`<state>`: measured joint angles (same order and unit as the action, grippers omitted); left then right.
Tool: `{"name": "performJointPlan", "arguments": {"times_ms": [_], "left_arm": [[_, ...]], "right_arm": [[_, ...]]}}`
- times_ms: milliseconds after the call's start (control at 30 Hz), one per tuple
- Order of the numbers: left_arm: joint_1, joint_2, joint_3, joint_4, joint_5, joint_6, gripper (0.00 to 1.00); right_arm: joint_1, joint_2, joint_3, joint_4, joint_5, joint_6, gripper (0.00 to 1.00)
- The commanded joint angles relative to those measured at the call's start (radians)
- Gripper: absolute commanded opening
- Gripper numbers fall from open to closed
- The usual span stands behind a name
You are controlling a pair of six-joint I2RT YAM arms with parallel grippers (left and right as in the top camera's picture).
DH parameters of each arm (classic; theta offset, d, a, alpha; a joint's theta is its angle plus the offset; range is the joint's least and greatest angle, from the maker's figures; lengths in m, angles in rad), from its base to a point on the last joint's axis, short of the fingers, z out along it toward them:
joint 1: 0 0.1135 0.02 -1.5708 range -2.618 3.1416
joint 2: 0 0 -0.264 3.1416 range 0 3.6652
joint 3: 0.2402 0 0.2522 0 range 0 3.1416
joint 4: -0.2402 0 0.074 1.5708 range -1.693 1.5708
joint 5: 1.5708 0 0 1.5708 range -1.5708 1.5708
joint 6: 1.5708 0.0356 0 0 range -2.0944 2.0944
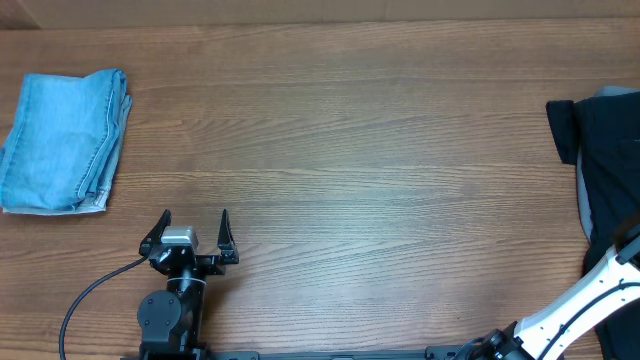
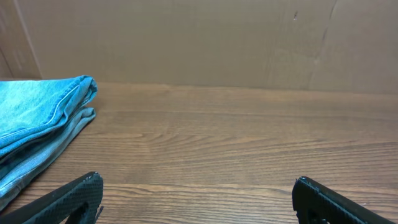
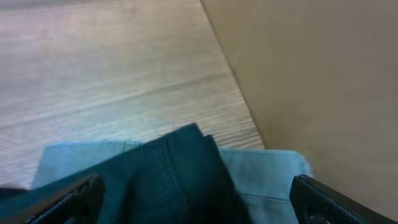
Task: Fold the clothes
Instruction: 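Reach the right gripper to the dark clothing pile at right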
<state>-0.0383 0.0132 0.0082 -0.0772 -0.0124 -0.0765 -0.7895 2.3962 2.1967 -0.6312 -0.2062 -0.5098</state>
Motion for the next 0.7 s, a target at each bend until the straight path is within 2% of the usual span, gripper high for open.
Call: {"name": "performJointPlan", "arguments": {"times_ms": [0, 67, 167, 267, 300, 333, 433, 667], "left_arm": [[0.007, -0.008, -0.003, 0.002, -0.006, -0.014, 1.00], [0.007, -0.008, -0.003, 0.002, -0.006, -0.014, 1.00], [0.007, -0.008, -0.003, 0.002, -0.006, -0.014, 1.00], [0.007, -0.008, -0.003, 0.002, -0.006, -0.014, 1.00], [0.007, -0.008, -0.003, 0.002, -0.006, -0.014, 1.00], [0.007, -0.008, -0.003, 0.002, -0.006, -0.014, 1.00], [0.007, -0.008, -0.003, 0.002, -0.006, -0.014, 1.00], [0.007, -0.008, -0.003, 0.002, -0.006, -0.014, 1.00]], "right_arm": [[0.001, 0.059, 0.015, -0.006, -0.013, -0.019, 0.98], [0.001, 0.066, 0.015, -0.013, -0.018, -0.018, 0.93], [0.001, 0.066, 0.015, -0.021, -0.021, -0.014, 0.76], [0.001, 0.064, 0.015, -0.036, -0.024, -0.002, 0.45], [0.001, 0.054, 0.018, -0.035, -0.024, 0.016, 0.29], [0.001, 0.045, 0.018, -0.035, -0.023, 0.016, 0.17], [0.001, 0.004, 0.022, -0.031, -0.021, 0.016, 0.04], [0.001, -0.119, 0.038, -0.041, -0.021, 0.016, 0.04]]}}
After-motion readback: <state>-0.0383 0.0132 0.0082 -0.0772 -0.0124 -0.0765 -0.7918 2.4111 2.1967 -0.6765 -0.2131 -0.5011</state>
